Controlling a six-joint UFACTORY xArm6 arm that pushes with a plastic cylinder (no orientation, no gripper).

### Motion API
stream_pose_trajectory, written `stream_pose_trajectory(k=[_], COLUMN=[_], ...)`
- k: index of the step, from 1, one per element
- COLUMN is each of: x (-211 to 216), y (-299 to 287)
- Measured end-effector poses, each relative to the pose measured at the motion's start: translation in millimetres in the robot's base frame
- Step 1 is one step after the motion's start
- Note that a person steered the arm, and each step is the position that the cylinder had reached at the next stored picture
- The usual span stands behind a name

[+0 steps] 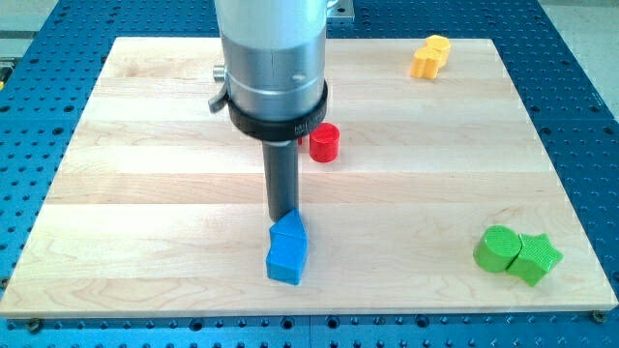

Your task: Slide the yellow hexagon vertically above the red circle

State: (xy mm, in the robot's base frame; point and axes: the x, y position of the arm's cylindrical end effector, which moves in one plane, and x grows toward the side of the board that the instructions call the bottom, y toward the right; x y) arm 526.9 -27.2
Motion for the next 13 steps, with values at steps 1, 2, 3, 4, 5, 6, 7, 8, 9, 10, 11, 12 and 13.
stream_pose_trajectory(k=[1, 2, 3, 4, 5, 6, 7, 8, 9, 10, 11, 12, 13], x=[-18.4, -21.8, -16.7, -24.3, -24.3, -24.2, -24.2, -24.2, -33.2, -58.9, -140.0, -234.9, -300.1], y=[3.6, 14.3, 68.3, 128.3, 194.6, 215.1, 219.5, 219.5, 215.6, 175.4, 249.0, 280.1, 278.3])
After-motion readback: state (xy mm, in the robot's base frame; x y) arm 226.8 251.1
